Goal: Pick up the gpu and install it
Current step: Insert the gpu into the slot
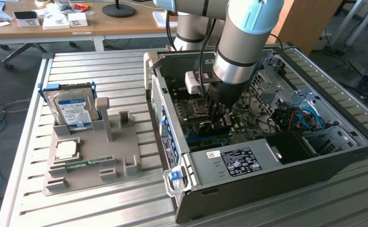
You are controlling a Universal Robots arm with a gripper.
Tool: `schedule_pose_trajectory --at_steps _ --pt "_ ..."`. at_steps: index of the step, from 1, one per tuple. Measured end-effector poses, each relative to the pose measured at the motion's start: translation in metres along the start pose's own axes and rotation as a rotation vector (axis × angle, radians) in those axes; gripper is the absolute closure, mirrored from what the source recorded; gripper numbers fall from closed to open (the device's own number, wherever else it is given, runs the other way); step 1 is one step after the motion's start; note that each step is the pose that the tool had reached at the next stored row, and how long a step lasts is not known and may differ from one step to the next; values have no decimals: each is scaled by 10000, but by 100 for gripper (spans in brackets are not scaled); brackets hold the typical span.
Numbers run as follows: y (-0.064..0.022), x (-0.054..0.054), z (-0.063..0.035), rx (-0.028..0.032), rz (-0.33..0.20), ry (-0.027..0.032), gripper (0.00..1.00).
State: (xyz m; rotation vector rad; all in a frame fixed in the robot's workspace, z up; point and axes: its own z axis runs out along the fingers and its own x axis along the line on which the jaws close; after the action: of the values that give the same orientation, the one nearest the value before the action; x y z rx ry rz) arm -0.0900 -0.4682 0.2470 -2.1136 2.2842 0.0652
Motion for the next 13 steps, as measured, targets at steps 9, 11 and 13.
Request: schedule_pose_trajectory --at_steps 9,11,13 --pt "-12 -2 1 -116 3 9 73" --pt "-19 -2 0 -210 9 18 73" --pt "-20 -2 0 -232 10 20 73"
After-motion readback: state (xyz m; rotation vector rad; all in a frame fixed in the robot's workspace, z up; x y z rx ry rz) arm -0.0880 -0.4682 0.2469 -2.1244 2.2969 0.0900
